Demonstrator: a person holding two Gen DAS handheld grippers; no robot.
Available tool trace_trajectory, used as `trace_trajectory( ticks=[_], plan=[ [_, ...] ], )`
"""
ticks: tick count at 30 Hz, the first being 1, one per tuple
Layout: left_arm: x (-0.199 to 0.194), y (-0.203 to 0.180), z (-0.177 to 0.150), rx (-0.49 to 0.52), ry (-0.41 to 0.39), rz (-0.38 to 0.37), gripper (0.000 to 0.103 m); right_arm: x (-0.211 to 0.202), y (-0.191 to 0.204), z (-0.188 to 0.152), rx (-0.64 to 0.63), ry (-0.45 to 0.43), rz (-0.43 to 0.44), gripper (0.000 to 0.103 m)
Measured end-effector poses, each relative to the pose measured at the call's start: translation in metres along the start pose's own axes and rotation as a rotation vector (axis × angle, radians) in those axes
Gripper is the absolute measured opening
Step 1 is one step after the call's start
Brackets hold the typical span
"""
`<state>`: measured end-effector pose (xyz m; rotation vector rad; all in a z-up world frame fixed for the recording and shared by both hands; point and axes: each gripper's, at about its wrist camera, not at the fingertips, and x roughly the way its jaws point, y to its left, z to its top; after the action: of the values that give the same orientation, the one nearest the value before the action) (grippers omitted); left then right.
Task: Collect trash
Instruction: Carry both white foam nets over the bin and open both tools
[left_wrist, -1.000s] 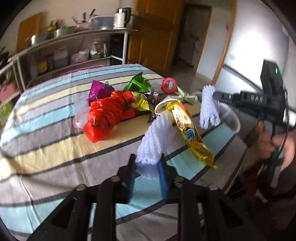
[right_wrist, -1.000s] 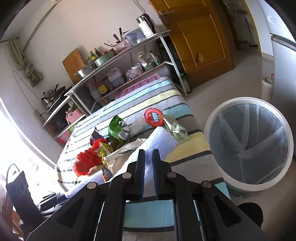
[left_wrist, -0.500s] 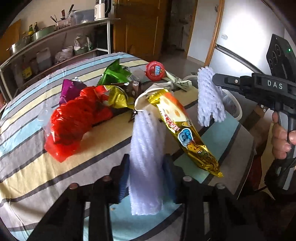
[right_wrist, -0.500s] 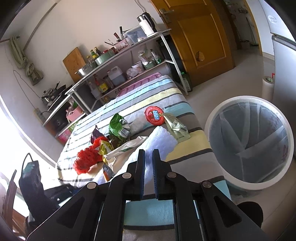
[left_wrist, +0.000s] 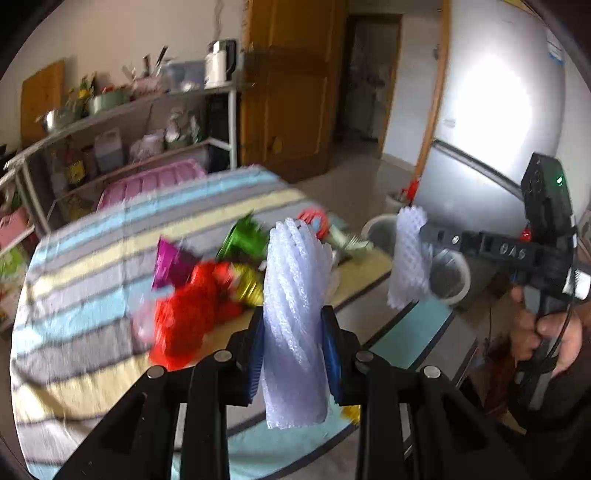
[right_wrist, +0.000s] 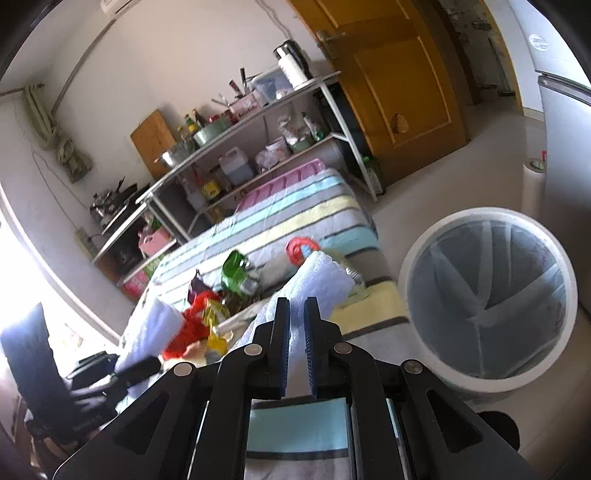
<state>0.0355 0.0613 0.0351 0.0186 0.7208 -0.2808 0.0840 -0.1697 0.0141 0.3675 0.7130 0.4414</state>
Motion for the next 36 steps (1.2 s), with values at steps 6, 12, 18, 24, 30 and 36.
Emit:
trace_trajectory(
  ticks=[6, 12, 18, 24, 30, 36],
  plan=[
    [0.026, -0.031, 0.031, 0.037, -0.002, -0.087, 0.030, -0.020, -0.025, 0.019, 0.012, -0.042, -0.062, 0.008],
    [0.061, -0.073, 0.058, 0.065, 0.018, -0.204, 0.031, -0.037, -0.066, 0.036, 0.050, -0.071, -0.147, 0.008],
    [0.100, -0.117, 0.076, 0.093, 0.072, -0.293, 0.031, -0.038, -0.109, 0.044, 0.076, -0.047, -0.254, 0.008],
    [0.140, -0.150, 0.081, 0.111, 0.143, -0.330, 0.031, -0.022, -0.146, 0.041, 0.082, 0.017, -0.329, 0.008],
    [0.176, -0.166, 0.082, 0.102, 0.210, -0.316, 0.031, 0.005, -0.174, 0.039, 0.071, 0.103, -0.358, 0.009],
    [0.201, -0.171, 0.079, 0.091, 0.259, -0.290, 0.054, 0.020, -0.190, 0.036, 0.118, 0.161, -0.335, 0.016]
  ],
)
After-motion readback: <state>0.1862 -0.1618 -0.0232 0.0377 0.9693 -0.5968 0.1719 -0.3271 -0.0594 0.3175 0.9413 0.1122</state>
